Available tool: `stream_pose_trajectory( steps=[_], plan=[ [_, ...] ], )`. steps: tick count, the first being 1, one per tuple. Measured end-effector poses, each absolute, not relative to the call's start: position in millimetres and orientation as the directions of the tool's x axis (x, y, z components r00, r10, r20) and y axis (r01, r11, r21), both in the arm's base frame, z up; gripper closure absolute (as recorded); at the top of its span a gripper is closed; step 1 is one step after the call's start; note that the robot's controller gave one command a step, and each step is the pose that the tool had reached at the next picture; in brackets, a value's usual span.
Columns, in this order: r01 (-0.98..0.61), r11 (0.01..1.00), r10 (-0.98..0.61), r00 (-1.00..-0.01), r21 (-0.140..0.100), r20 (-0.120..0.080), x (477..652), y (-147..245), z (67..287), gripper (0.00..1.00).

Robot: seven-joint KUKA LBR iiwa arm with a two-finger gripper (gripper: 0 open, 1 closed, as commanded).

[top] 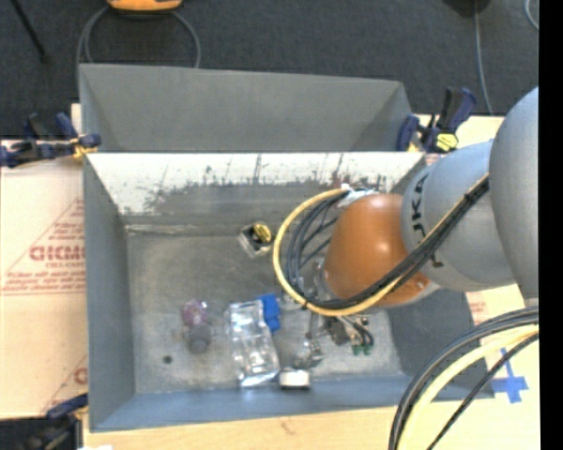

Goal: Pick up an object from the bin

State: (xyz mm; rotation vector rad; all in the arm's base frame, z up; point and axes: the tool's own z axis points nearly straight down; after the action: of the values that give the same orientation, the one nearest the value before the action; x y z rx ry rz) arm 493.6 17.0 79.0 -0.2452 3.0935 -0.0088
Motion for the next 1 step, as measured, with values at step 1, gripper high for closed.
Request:
stream_pose_trajectory(
  steps=[1],
  plan=[
    [-0.151, 0.988, -0.151, -0.988, 0.004, -0.005, 506.9, 122.1, 80.9, 0.00]
  ],
)
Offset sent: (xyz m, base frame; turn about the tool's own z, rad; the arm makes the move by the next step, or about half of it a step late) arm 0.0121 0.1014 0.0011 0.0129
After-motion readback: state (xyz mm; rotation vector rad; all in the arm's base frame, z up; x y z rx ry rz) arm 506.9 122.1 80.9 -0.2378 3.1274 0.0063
